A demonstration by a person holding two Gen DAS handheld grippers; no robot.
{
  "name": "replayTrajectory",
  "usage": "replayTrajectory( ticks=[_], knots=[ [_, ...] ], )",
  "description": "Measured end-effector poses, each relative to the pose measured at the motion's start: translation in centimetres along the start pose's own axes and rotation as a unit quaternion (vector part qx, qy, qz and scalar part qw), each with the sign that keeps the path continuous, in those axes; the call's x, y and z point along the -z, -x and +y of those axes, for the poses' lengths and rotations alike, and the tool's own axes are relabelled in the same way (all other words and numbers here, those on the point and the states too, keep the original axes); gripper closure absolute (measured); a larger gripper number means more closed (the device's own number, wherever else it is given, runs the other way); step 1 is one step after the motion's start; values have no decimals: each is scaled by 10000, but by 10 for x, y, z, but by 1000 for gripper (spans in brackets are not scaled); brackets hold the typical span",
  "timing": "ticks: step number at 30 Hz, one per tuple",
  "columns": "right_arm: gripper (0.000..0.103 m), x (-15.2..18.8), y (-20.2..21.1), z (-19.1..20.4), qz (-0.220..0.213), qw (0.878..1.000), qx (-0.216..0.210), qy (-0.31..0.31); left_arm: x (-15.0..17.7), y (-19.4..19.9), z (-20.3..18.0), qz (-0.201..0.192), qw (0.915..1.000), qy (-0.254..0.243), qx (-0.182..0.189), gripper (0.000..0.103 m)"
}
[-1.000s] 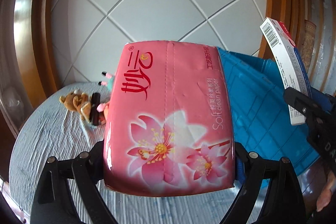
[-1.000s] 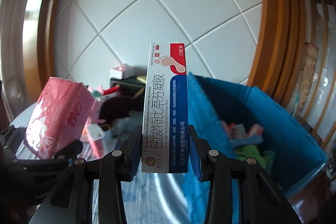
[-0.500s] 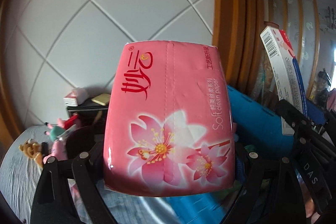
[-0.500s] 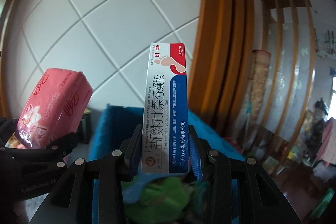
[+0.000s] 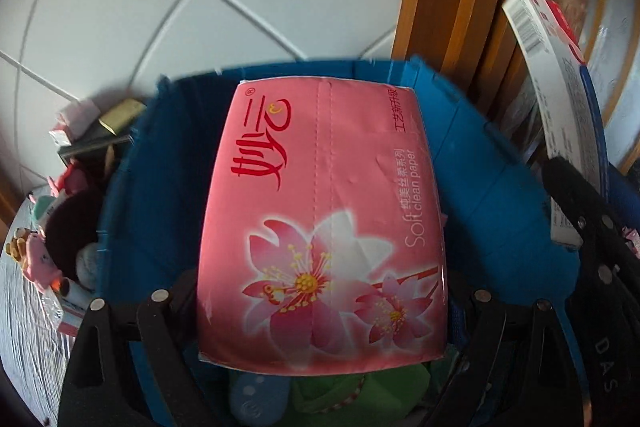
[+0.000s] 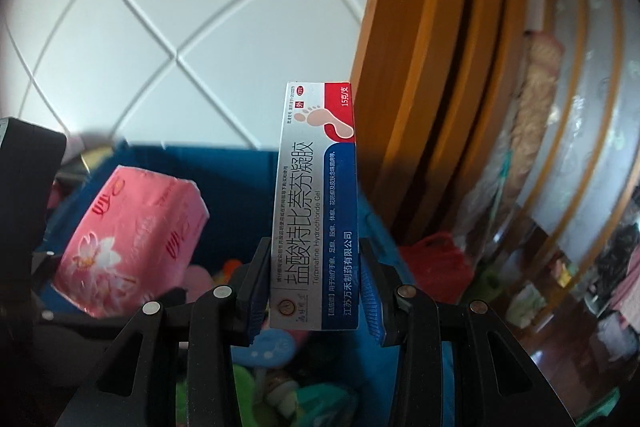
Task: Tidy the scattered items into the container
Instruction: 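Lift the tissue pack and medicine box and carry both over the blue box, then open both tools to drop the tissue pack and medicine box into the box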
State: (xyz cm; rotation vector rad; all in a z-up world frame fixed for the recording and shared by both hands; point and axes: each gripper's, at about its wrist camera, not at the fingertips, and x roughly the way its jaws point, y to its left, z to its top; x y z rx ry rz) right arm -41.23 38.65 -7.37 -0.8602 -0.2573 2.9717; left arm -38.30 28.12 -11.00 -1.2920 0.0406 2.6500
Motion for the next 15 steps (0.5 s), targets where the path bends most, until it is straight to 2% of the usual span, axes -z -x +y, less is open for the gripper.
replayTrajectory(
  ticks=[3, 6, 11, 15],
  knots=[
    [64, 7, -58, -5, 500, 9985, -184, -142, -1, -41, -2, 355, 9991, -144, -199, 12],
    [64, 17, -100, -3, 1105, 9925, -432, -296, 12, -65, -3, 713, 9955, -338, -531, 12],
    [64, 57, -136, 16, 2217, 9729, -644, -151, 25, -89, -8, 1177, 9896, -409, -722, 12],
    [64, 69, -147, 20, 2587, 9628, -767, -159, 27, -95, -11, 1207, 9891, -410, -742, 11]
  ],
)
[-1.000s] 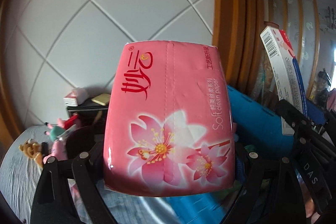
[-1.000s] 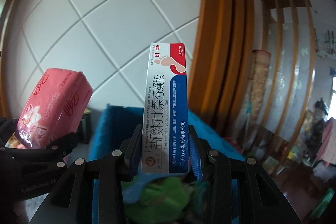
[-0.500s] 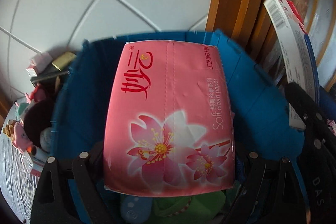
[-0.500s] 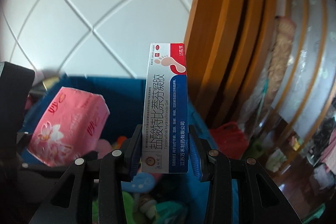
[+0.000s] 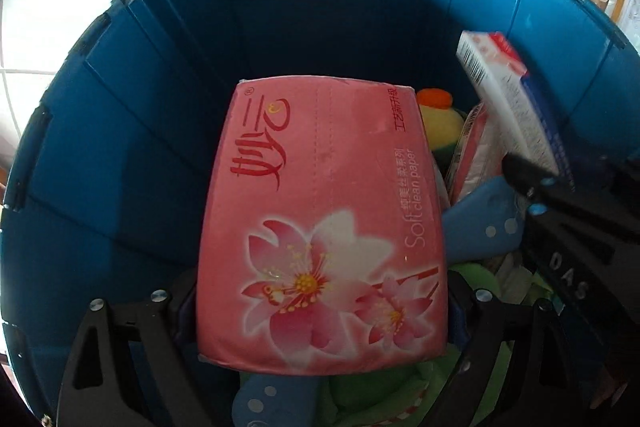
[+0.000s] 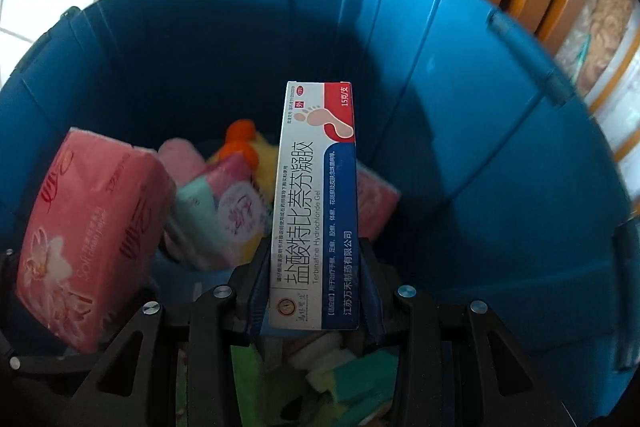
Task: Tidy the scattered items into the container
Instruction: 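Open both tools to drop the tissue pack and medicine box into the box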
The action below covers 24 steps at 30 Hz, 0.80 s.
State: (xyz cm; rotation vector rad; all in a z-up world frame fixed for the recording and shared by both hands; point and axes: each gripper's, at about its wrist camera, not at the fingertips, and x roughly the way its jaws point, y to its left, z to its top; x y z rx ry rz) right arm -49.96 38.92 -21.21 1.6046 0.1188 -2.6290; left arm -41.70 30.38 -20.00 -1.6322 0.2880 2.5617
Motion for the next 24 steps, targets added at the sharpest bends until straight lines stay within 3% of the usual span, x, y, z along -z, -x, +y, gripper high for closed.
replayTrajectory(
  ticks=[6, 16, 24],
  knots=[
    [64, 7, -4, 7, 161, 9995, -223, 136, 1, -14, -5, 292, 9996, -7, 18, 7],
    [60, 18, -10, 12, 394, 9986, -132, 313, 0, -23, -21, 441, 9988, -188, -81, 1],
    [54, 20, 16, 1, 98, 9988, -484, -51, -3, -19, -26, 447, 9989, -139, -7, 1]
  ],
)
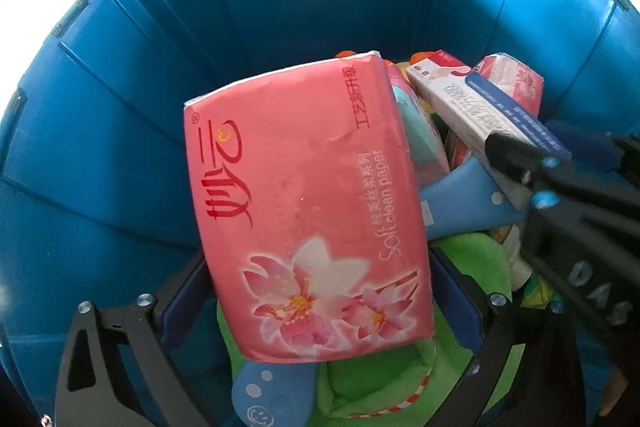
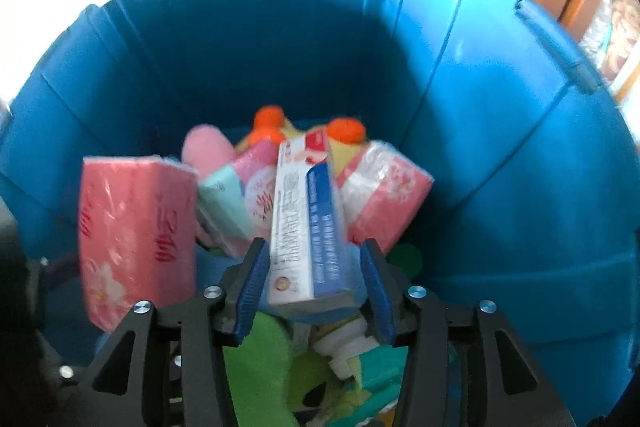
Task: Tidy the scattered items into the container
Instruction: 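Open both tools to drop the tissue pack and medicine box into the box, then pull both tools back from the box toward the bed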
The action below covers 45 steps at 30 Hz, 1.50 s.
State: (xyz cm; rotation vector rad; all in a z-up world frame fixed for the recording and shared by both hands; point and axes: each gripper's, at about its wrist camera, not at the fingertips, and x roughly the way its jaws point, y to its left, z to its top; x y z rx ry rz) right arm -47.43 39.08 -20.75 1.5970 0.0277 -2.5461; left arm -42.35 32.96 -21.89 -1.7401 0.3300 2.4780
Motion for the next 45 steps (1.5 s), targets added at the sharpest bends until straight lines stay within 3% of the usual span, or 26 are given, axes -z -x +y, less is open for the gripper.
replayTrajectory(
  ticks=[4, 7, 11, 12, 14, 15, 17, 23, 25, 28, 33, 36, 39, 45],
  knots=[
    [45, 7, 21, -2, -104, 9996, -197, -144, 4, 22, -1, -171, 9996, 35, 212, 1],
    [45, 12, 44, 14, -180, 9998, -82, -70, 12, 40, -2, -272, 9993, 49, 250, 1],
    [44, 24, 100, 26, -606, 9982, -33, 36, 30, 72, -7, -449, 9984, 19, 348, 1],
    [41, 5, 111, 11, -695, 9976, -46, 25, 38, 81, -8, -505, 9980, 0, 367, 1],
    [27, 13, 133, -1, -884, 9961, -78, -21, 43, 91, 2, -641, 9972, -73, 387, 1],
    [18, 20, 145, -6, -992, 9950, -95, -51, 65, 101, 13, -728, 9965, -85, 408, 1],
    [18, 34, 170, -11, -1207, 9926, -110, -19, 97, 126, 15, -918, 9946, -107, 482, 1],
    [15, 72, 212, -13, -1712, 9848, -258, 166, 138, 186, 18, -1677, 9835, -103, 667, 1],
    [10, 88, 218, -13, -1810, 9826, -371, 209, 156, 206, 21, -1923, 9792, -92, 639, 1],
    [10, 106, 221, -16, -1955, 9796, -416, 195, 180, 228, 24, -2206, 9732, -15, 654, 1],
    [10, 139, 220, -27, -2111, 9749, -633, -325, 215, 243, 35, -2533, 9628, 379, 855, 1],
    [10, 157, 219, -28, -2114, 9734, -663, -581, 235, 250, 41, -2760, 9576, 484, 665, 1],
    [10, 173, 226, -21, -2123, 9733, -609, -629, 253, 258, 47, -2950, 9529, 443, 551, 1],
    [10, 197, 248, 17, -2333, 9686, -560, -660, 287, 272, 80, -3180, 9447, 439, 669, 1]
  ],
)
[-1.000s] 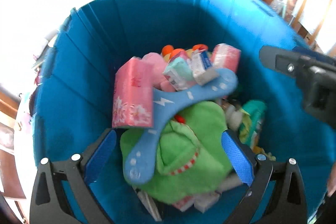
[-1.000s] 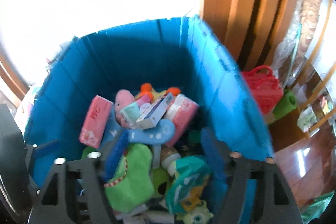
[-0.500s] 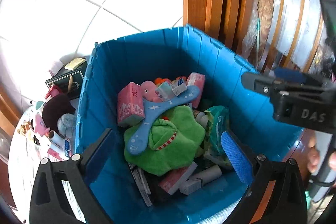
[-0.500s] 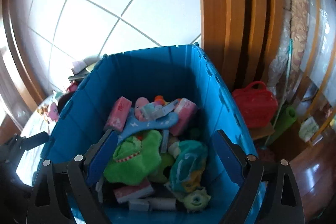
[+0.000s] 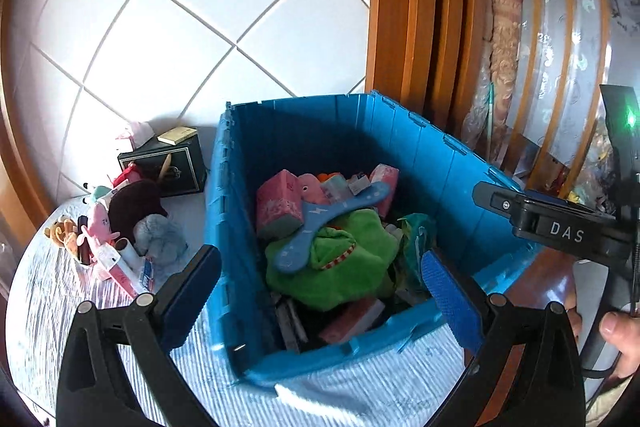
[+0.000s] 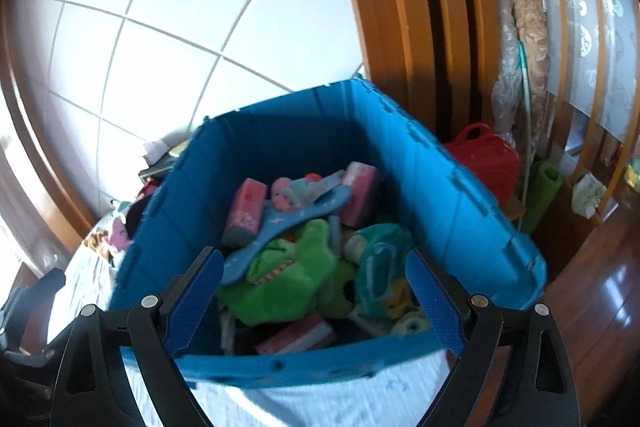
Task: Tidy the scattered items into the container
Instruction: 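Pull both tools back from the box toward the bed, then move both tools over the bed toward the brown teddy bear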
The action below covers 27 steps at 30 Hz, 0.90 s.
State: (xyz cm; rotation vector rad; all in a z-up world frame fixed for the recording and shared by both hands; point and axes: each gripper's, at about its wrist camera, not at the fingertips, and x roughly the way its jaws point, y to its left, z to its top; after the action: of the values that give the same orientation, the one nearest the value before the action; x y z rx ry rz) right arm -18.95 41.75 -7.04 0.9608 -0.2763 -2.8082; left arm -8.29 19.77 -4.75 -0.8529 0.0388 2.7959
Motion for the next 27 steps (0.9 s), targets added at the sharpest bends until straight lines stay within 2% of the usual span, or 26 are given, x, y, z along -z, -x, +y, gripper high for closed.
replayTrajectory(
  ticks=[6, 9, 16, 23, 27],
  knots=[
    [9, 25, 23, 80, -157, 9996, -165, 158, 26, 37, 64, 9, 9999, 132, -76, 1],
    [0, 42, 31, 126, -162, 9992, -256, 248, 47, 59, 105, 120, 9996, 195, -168, 1],
    [0, 89, 45, 229, -242, 9971, -477, 548, 94, 98, 198, 283, 9981, 378, -397, 1],
    [0, 108, 35, 302, -111, 9934, -708, 895, 120, 102, 278, 373, 9939, 917, -493, 1],
    [0, 108, 14, 332, -83, 9893, -827, 1197, 127, 89, 320, 373, 9900, 1161, -702, 1]
  ],
)
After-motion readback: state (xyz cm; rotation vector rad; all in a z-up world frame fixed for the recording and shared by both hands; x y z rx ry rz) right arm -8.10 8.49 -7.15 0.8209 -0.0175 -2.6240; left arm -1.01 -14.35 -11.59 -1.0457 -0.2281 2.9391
